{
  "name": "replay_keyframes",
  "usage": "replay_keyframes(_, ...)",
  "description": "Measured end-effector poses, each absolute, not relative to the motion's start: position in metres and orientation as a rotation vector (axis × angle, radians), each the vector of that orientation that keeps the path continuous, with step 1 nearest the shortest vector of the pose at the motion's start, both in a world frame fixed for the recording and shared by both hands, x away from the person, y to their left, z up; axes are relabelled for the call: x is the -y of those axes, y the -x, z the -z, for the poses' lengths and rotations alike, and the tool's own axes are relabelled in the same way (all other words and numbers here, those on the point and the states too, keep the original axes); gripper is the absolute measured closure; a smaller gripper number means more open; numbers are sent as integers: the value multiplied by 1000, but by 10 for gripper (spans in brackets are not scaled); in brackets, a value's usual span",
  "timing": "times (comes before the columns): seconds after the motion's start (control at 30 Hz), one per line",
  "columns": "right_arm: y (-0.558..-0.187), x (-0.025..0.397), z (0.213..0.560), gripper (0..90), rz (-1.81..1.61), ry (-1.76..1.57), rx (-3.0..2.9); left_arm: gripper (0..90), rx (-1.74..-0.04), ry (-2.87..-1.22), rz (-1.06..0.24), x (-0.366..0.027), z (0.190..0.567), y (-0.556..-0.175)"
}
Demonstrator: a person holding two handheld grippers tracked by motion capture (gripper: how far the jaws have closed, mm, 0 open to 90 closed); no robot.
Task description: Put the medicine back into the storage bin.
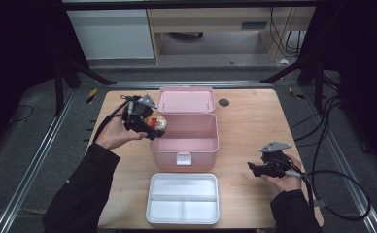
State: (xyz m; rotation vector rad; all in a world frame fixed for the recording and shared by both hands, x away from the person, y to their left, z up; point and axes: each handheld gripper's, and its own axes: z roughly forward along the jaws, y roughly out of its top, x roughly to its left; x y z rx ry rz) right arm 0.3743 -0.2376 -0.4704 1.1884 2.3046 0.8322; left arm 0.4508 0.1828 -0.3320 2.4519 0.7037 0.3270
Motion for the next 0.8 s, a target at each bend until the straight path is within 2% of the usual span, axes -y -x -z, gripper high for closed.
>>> replay_keyframes(0.8,-376,240,473,271,-824,-1187,-2313,197,-579,-2546,-232,-102,360,-493)
